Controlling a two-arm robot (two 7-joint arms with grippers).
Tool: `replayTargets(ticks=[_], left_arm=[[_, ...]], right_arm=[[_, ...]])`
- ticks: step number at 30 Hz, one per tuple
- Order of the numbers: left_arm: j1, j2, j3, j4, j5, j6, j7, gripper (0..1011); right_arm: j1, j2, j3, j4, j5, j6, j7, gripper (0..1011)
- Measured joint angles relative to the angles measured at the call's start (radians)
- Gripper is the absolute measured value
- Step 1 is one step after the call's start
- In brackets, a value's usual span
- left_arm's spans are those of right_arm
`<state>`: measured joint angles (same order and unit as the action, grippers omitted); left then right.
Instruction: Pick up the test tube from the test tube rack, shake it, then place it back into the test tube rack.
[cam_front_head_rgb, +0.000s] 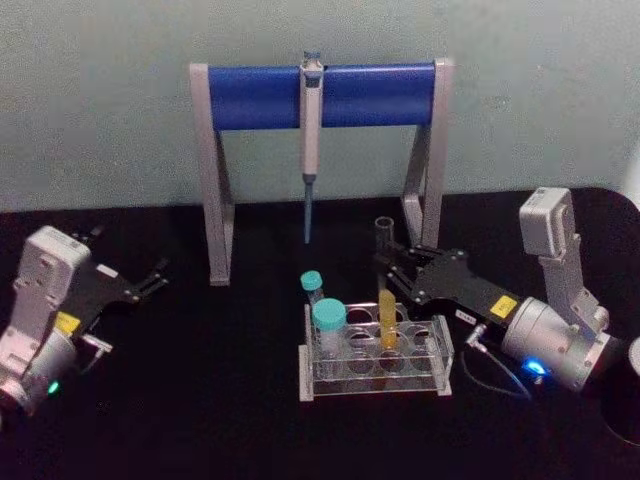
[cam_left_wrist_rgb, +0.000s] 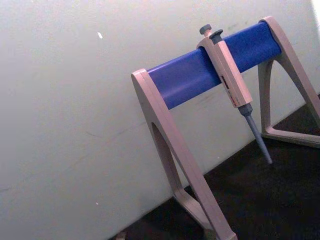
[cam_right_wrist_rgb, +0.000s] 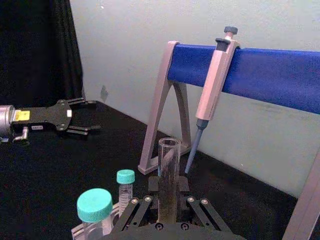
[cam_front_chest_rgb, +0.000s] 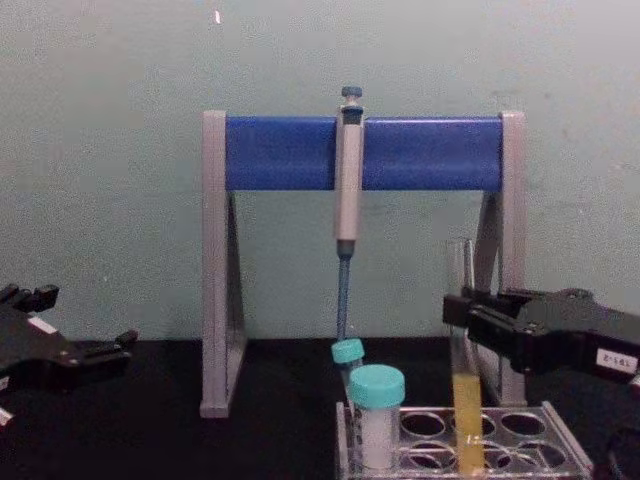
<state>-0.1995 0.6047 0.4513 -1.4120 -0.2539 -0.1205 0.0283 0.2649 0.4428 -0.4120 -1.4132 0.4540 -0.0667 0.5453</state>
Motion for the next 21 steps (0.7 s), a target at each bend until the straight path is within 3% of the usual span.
replayTargets(ticks=[21], left_arm=[[0.000, 0.000, 0.000, 0.000, 0.000, 0.000, 0.000, 1001]], right_arm=[[0.008, -0.003, -0.011, 0.015, -0.009, 0.018, 0.000, 227]])
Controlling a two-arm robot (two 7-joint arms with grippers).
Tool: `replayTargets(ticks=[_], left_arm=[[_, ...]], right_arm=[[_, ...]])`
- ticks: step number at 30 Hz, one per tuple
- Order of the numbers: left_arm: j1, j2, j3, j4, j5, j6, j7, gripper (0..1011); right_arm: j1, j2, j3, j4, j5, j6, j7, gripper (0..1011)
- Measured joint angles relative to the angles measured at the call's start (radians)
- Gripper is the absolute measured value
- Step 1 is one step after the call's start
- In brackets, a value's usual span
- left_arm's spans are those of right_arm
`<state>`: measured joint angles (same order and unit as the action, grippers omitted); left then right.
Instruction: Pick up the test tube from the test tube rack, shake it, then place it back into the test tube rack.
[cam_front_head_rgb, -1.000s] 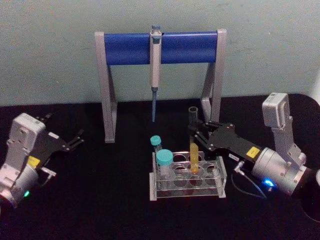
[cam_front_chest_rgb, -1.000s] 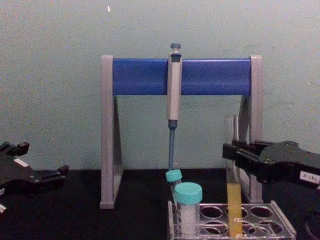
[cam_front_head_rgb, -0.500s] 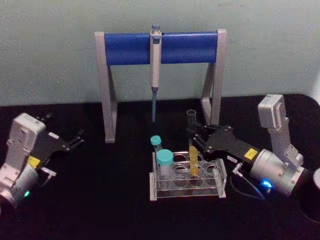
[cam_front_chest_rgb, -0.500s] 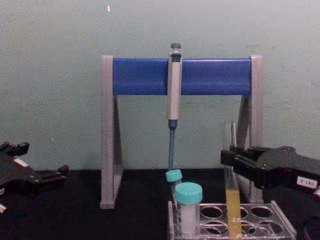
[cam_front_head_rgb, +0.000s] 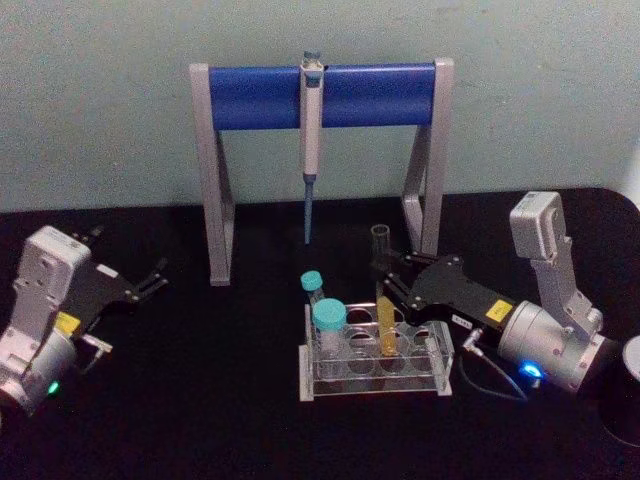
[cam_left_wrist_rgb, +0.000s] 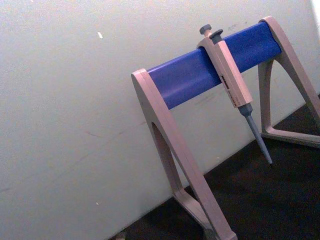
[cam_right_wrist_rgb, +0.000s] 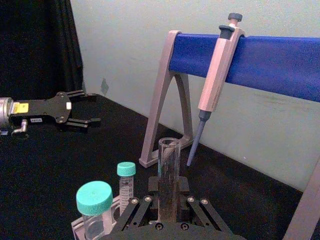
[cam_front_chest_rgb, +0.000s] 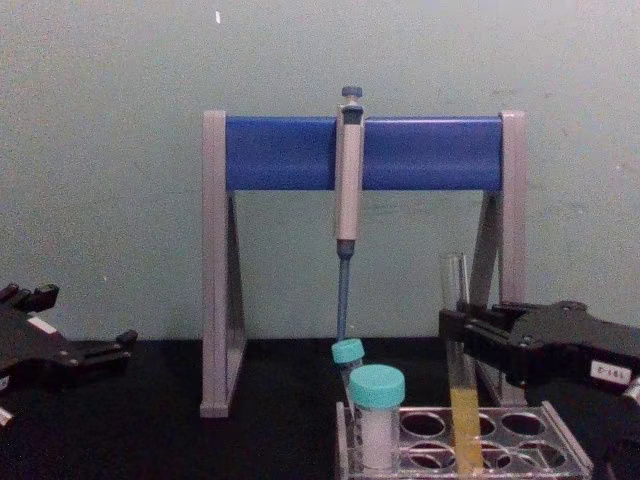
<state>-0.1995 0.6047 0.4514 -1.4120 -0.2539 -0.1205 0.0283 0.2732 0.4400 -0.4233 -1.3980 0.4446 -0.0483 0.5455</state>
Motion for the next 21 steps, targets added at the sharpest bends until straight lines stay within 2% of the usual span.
replayTargets(ticks=[21], left_arm=[[0.000, 0.000, 0.000, 0.000, 0.000, 0.000, 0.000, 1001]], right_arm=[[0.003, 0.000, -0.002, 0.002, -0.008, 0.001, -0.003, 227]])
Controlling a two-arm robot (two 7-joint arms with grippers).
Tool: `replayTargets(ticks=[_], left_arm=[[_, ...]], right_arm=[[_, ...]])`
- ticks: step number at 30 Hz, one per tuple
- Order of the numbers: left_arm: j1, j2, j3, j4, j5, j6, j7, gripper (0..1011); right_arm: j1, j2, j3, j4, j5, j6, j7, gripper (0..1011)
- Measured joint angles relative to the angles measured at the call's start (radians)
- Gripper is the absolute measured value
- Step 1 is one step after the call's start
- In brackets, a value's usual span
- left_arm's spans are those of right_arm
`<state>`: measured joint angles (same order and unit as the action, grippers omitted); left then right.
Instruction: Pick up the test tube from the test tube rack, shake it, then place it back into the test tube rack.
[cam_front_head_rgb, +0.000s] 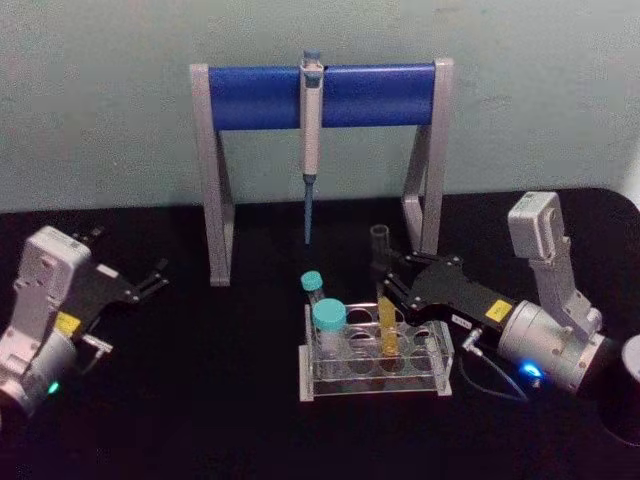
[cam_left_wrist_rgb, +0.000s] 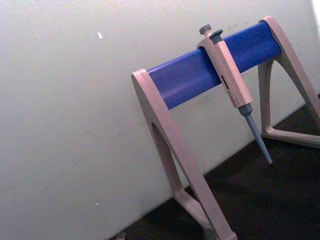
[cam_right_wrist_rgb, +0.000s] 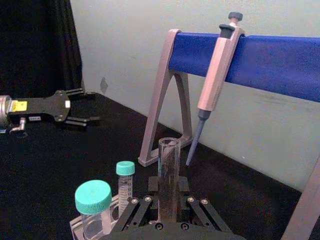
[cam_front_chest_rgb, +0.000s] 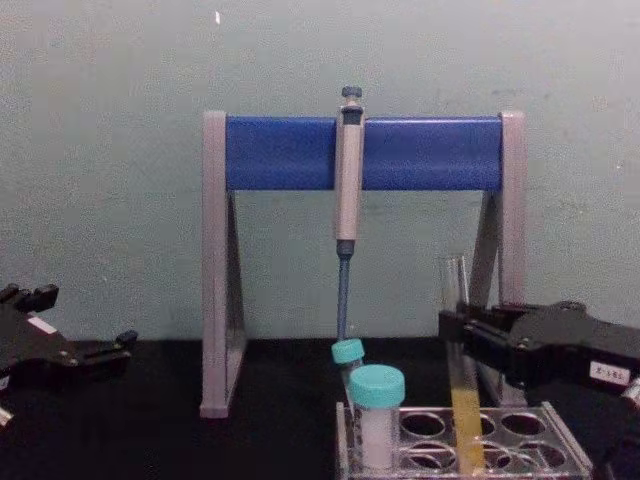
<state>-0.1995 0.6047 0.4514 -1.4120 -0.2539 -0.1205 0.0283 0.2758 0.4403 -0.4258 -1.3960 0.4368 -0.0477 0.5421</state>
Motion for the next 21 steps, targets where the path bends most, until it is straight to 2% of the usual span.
replayTargets(ticks=[3, 6, 18, 19, 21], left_arm=[[0.000, 0.000, 0.000, 0.000, 0.000, 0.000, 0.000, 1001], [0.000, 0.000, 0.000, 0.000, 0.000, 0.000, 0.000, 1001], [0.000, 0.000, 0.000, 0.000, 0.000, 0.000, 0.000, 1001], [0.000, 0.000, 0.000, 0.000, 0.000, 0.000, 0.000, 1001], [0.000, 0.000, 0.000, 0.000, 0.000, 0.000, 0.000, 1001]], right_arm=[[0.000, 0.000, 0.000, 0.000, 0.000, 0.000, 0.000, 237], [-0.001, 0.000, 0.000, 0.000, 0.000, 0.000, 0.000, 315], [-0.001, 0.000, 0.001, 0.000, 0.001, -0.001, 0.000, 686], [-0.001, 0.000, 0.001, 0.000, 0.002, -0.001, 0.000, 752], [-0.001, 0.000, 0.001, 0.000, 0.002, -0.001, 0.000, 791]])
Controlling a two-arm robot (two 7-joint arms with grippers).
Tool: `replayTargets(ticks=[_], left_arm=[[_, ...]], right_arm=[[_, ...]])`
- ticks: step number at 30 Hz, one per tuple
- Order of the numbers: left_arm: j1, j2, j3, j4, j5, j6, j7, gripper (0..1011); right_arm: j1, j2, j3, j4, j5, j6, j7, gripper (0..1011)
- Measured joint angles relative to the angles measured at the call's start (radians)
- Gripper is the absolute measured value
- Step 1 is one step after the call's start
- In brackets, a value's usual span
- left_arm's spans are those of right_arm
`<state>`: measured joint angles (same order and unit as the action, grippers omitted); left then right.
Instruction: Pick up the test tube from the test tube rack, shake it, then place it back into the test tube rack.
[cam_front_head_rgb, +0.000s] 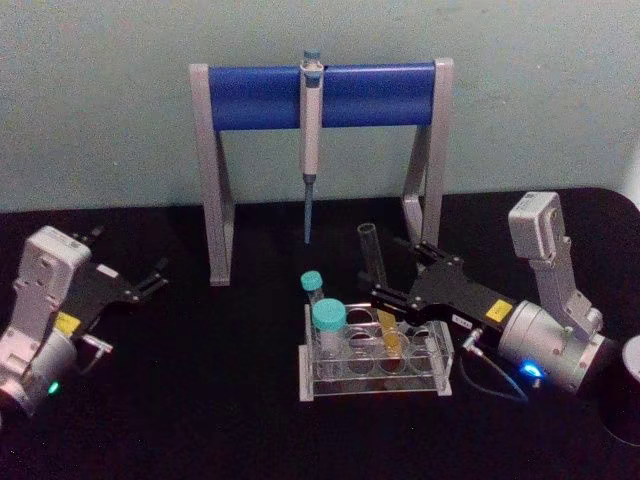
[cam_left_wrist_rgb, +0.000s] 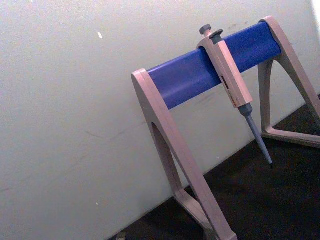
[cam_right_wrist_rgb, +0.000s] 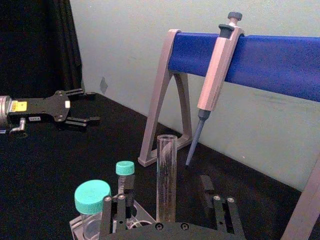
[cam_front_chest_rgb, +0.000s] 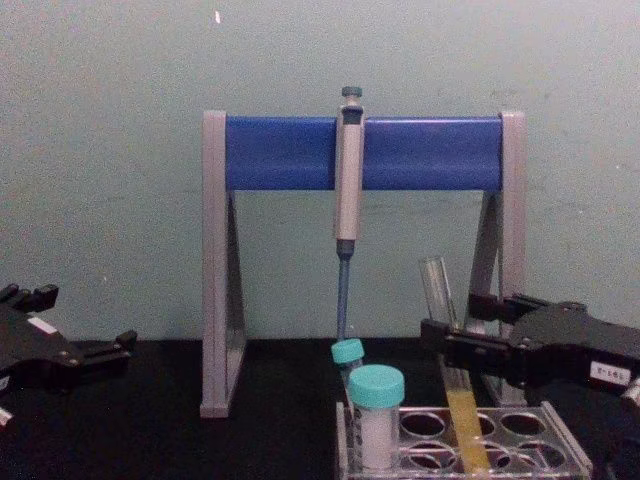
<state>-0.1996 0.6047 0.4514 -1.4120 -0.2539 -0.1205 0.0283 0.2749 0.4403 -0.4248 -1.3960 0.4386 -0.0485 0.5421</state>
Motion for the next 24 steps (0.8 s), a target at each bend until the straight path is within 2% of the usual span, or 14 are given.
replayTargets(ticks=[6, 9, 14, 20, 24], left_arm=[[0.000, 0.000, 0.000, 0.000, 0.000, 0.000, 0.000, 1001], [0.000, 0.000, 0.000, 0.000, 0.000, 0.000, 0.000, 1001], [0.000, 0.000, 0.000, 0.000, 0.000, 0.000, 0.000, 1001], [0.000, 0.000, 0.000, 0.000, 0.000, 0.000, 0.000, 1001], [0.000, 0.000, 0.000, 0.000, 0.000, 0.000, 0.000, 1001]], right_arm=[[0.000, 0.000, 0.000, 0.000, 0.001, 0.000, 0.000, 962], [0.000, 0.000, 0.000, 0.000, 0.001, 0.000, 0.000, 1000], [-0.012, 0.003, 0.009, -0.021, 0.000, -0.018, -0.008, 1000], [-0.051, 0.018, 0.047, -0.097, 0.001, -0.059, -0.031, 1000], [-0.088, 0.024, 0.087, -0.149, -0.009, -0.084, -0.083, 1000]])
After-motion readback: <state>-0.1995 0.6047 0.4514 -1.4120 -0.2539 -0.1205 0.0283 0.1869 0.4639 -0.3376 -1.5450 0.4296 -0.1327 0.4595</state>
